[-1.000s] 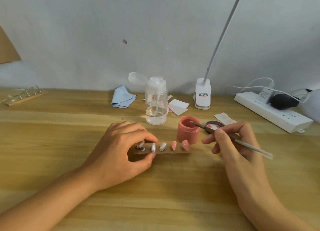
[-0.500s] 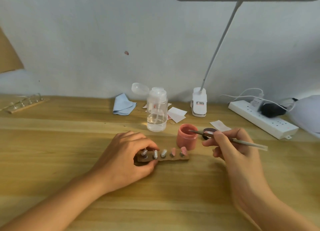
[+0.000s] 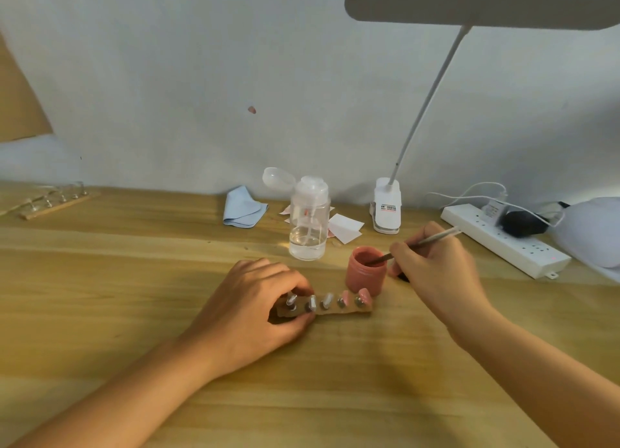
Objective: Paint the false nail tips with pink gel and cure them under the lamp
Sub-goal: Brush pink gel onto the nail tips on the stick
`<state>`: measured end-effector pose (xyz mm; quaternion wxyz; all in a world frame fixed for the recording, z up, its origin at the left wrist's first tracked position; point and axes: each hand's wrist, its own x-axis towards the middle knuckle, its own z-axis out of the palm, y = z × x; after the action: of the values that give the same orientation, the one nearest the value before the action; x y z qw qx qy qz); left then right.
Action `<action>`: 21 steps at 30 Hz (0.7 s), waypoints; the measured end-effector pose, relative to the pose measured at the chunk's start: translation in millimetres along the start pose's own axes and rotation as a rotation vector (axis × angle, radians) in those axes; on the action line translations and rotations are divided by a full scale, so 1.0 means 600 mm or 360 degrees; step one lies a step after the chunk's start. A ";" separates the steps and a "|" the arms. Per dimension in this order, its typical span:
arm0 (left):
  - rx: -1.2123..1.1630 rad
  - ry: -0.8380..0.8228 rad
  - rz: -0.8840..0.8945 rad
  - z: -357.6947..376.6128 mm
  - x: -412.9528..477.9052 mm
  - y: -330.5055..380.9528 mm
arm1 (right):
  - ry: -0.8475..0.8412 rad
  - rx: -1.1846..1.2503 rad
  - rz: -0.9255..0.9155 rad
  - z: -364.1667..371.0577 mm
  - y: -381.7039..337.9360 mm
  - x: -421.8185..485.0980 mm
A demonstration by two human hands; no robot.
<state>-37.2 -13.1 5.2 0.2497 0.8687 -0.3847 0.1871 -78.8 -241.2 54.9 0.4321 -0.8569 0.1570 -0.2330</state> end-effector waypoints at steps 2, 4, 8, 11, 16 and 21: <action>-0.0011 0.0003 0.0012 0.001 0.001 -0.002 | -0.0035 -0.0084 -0.0006 0.004 -0.006 0.004; -0.0004 0.0006 0.0027 0.001 0.001 -0.004 | -0.0078 -0.0153 -0.0009 0.007 -0.011 0.006; 0.0022 0.0010 0.0050 0.000 0.001 -0.004 | -0.0018 -0.0048 -0.0041 0.004 -0.008 0.001; 0.0031 0.0020 0.0054 0.000 0.002 -0.003 | 0.0089 0.0257 -0.0043 0.000 0.002 -0.015; 0.0045 0.0008 0.0052 0.000 0.002 -0.002 | -0.0021 0.0350 -0.0060 0.003 0.010 -0.029; 0.0046 0.0024 0.0068 0.000 0.001 0.000 | -0.0033 0.0453 -0.0008 0.009 0.013 -0.020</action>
<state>-36.8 -13.5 5.2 0.2359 0.8623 -0.3987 0.2046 -86.4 -236.3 42.6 0.5504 -0.7897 0.1156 -0.2450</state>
